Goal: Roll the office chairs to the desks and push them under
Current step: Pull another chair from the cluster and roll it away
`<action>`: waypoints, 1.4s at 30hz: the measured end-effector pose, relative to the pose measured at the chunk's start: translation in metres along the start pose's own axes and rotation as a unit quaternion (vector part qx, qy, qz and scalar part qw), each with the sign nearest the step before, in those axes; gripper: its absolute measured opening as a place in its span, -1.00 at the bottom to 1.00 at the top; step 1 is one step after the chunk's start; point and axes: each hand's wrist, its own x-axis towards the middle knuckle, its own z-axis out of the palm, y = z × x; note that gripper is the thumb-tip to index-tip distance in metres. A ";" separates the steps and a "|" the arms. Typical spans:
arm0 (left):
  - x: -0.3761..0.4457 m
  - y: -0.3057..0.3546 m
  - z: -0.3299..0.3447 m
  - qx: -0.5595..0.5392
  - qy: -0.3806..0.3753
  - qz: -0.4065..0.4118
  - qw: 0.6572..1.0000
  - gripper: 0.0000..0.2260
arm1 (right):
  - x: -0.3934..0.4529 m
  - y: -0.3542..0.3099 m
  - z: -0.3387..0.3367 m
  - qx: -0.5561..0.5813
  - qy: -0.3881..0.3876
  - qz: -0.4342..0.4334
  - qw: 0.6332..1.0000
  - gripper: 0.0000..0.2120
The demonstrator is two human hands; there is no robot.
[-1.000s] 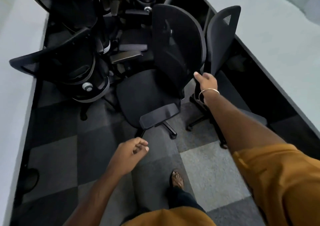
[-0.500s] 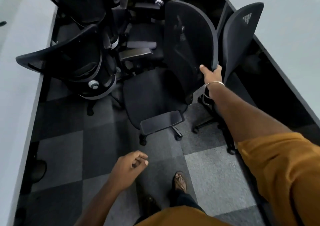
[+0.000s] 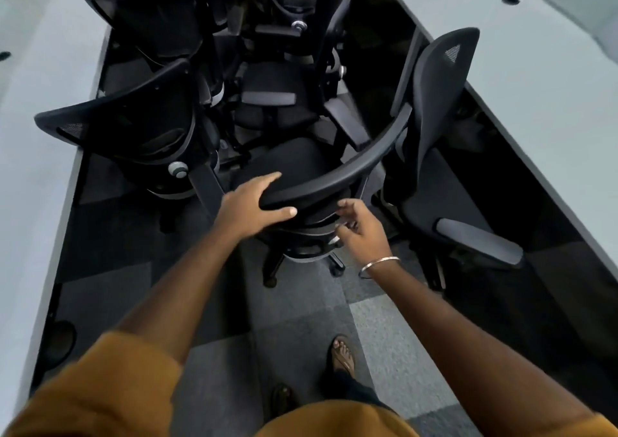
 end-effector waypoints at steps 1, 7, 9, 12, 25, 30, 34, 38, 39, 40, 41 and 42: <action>0.014 0.005 -0.005 0.092 -0.027 -0.003 0.995 -0.33 | 0.001 -0.003 -0.006 -0.019 0.014 -0.015 1.000 -0.58; 0.021 -0.031 -0.025 0.273 0.022 -0.048 0.961 -0.77 | 0.008 -0.023 -0.027 -0.186 0.007 -0.133 0.973 -0.53; 0.013 -0.057 -0.033 0.260 0.042 -0.034 0.964 -0.80 | 0.013 -0.033 -0.025 -0.234 0.002 -0.176 0.956 -0.52; 0.009 -0.065 -0.036 0.262 0.043 -0.024 0.964 -0.81 | 0.018 -0.048 -0.019 -0.326 0.013 -0.242 0.914 -0.48; -0.044 -0.006 0.028 0.208 0.104 0.013 0.972 -0.80 | 0.045 -0.085 0.012 -0.591 -0.152 -0.130 0.781 -0.67; -0.070 -0.016 0.030 0.180 0.089 0.043 0.979 -0.86 | 0.015 -0.074 0.013 -0.593 -0.125 -0.142 0.783 -0.73; -0.091 -0.026 0.030 0.184 0.086 0.058 0.977 -0.89 | -0.018 -0.072 0.025 -0.584 -0.103 -0.127 0.795 -0.75; -0.105 -0.037 0.028 0.197 0.078 0.068 0.975 -0.82 | -0.052 -0.074 0.036 -0.577 -0.089 -0.113 0.804 -0.78; -0.107 -0.039 0.028 0.202 0.076 0.073 0.974 -0.80 | -0.058 -0.074 0.037 -0.575 -0.084 -0.109 0.807 -0.78; -0.111 -0.040 0.029 0.207 0.073 0.079 0.972 -0.79 | -0.066 -0.073 0.037 -0.571 -0.081 -0.103 0.811 -0.78; -0.114 -0.041 0.030 0.213 0.071 0.084 0.971 -0.79 | -0.072 -0.072 0.037 -0.567 -0.080 -0.101 0.814 -0.78; -0.119 -0.040 0.034 0.216 0.069 0.088 0.970 -0.78 | -0.080 -0.070 0.036 -0.564 -0.081 -0.101 0.815 -0.78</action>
